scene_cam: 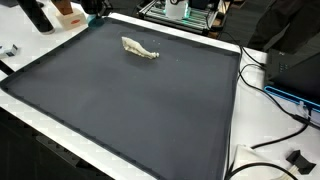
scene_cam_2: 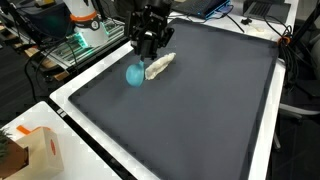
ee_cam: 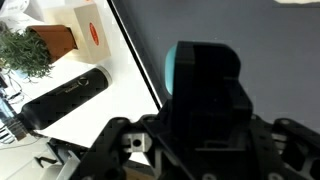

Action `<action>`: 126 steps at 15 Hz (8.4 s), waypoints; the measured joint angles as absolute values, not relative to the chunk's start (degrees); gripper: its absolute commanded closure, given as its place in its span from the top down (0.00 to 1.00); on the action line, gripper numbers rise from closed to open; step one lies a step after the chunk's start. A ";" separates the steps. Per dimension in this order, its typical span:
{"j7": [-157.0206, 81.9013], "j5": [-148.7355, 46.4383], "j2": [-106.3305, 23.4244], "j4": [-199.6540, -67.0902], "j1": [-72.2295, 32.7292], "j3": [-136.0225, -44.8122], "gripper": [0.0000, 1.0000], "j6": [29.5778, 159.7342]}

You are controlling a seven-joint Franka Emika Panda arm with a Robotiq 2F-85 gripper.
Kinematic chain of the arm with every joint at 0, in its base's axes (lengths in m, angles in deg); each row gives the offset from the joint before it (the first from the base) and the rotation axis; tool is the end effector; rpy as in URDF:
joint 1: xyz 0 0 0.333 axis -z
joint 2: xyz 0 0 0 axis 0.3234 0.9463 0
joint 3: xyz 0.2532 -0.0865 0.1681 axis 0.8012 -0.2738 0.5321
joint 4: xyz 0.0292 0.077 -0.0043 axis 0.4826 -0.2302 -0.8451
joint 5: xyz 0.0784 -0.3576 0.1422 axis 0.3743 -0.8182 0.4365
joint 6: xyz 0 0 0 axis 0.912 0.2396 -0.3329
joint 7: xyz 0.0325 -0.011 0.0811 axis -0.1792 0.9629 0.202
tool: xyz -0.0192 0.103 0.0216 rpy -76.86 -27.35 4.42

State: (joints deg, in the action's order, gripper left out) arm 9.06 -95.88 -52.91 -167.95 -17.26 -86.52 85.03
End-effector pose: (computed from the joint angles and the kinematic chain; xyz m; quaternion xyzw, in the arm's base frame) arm 0.5313 -0.0429 0.3370 0.9294 -0.1814 0.0815 0.3108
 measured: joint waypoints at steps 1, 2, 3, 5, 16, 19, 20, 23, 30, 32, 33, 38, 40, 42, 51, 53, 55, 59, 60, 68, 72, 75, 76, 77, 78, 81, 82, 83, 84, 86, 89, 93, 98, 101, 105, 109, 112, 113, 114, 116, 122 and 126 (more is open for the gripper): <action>11.00 -97.44 -52.17 -168.01 -17.45 -86.53 0.25 84.27; 12.54 -98.42 -51.44 -168.05 -17.69 -86.53 0.25 83.46; 13.53 -98.83 -50.72 -168.06 -17.97 -86.53 0.25 82.62; 14.59 -98.92 -49.31 -168.05 -18.60 -86.53 0.25 81.07; 13.98 -98.95 -44.49 -168.27 -22.14 -86.29 0.25 77.47; 12.97 -99.23 -43.72 -168.44 -22.93 -86.21 0.25 77.47; 12.49 -99.44 -43.52 -168.45 -23.15 -86.15 0.25 77.47; 10.93 -100.25 -43.13 -168.48 -23.87 -85.93 0.25 77.48; 6.35 -100.96 -43.27 -168.50 -24.82 -84.80 0.25 77.55; 4.45 -100.94 -43.57 -168.50 -24.92 -84.43 0.25 77.62; 3.25 -100.79 -43.83 -168.50 -24.92 -84.24 0.25 77.64; -3.36 -99.67 -46.52 -168.70 -24.92 -83.79 0.25 77.61; -7.36 -97.73 -48.34 -168.96 -24.91 -83.65 0.25 77.59; -11.57 -95.05 -50.47 -169.25 -24.91 -83.51 0.25 77.55; -34.51 -74.56 -63.64 -170.97 -23.40 -83.84 0.25 77.52; -39.17 -69.78 -66.25 -171.29 -22.95 -84.25 0.25 77.52; -43.17 -65.67 -68.44 -171.53 -22.58 -84.75 0.25 77.50; -48.59 -59.60 -71.38 -171.55 -22.32 -85.89 0.25 77.42; -49.40 -58.56 -71.82 -171.49 -22.31 -86.09 0.25 77.41; -52.90 -54.12 -73.92 -171.18 -22.27 -86.61 0.50 76.50; -53.73 -53.65 -74.68 -170.62 -22.27 -86.60 0.50 75.07; -53.79 -53.64 -74.69 -170.57 -22.27 -86.60 0.25 75.02; -53.79 -53.64 -74.69 -170.57 -22.27 -86.60 0.25 75.01; -53.79 -53.66 -74.66 -170.56 -22.27 -86.58 0.25 75.02; -54.66 -52.98 -74.47 -170.59 -22.29 -86.69 0.25 75.21; -63.67 -45.11 -73.10 -172.13 -22.55 -88.95 0.25 80.21; -67.18 -41.98 -72.57 -173.01 -22.61 -89.95 0.25 82.46; -70.94 -38.59 -72.07 -174.07 -22.66 -90.98 0.25 84.76; -74.79 -34.79 -71.61 -175.20 -22.69 -91.99 0.25 86.95; -83.07 -26.27 -70.87 -177.42 -22.77 -93.94 0.25 90.01; -95.18 -12.09 -70.16 -180.34 -22.83 -96.30 0.25 91.22; -106.46 5.44 -69.67 -183.43 -22.16 -97.86 0.25 89.76; -110.77 20.96 -68.29 -186.12 -18.54 -98.14 0.25 83.57; -110.76 28.05 -66.69 -188.01 -16.13 -98.10 0.25 82.53; -110.54 35.45 -64.48 -190.38 -13.95 -97.86 0.25 83.66; -109.28 40.97 -63.20 -192.30 -13.17 -96.81 0.25 87.94; -107.44 43.73 -62.45 -193.34 -13.15 -95.88 0.25 91.66; -106.98 44.48 -62.21 -193.60 -13.15 -95.66 0.25 92.47; -106.53 45.15 -62.00 -193.91 -13.15 -95.51 0.25 93.05; -105.87 46.02 -61.66 -194.44 -13.14 -95.45 0.25 93.34; -104.93 49.54 -60.55 -195.36 -12.84 -95.46 0.25 93.45; -105.99 53.86 -59.87 -195.38 -12.63 -95.46 0.25 93.35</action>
State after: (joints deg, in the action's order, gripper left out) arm -105.99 53.86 -59.87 -195.38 -12.63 -95.46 93.35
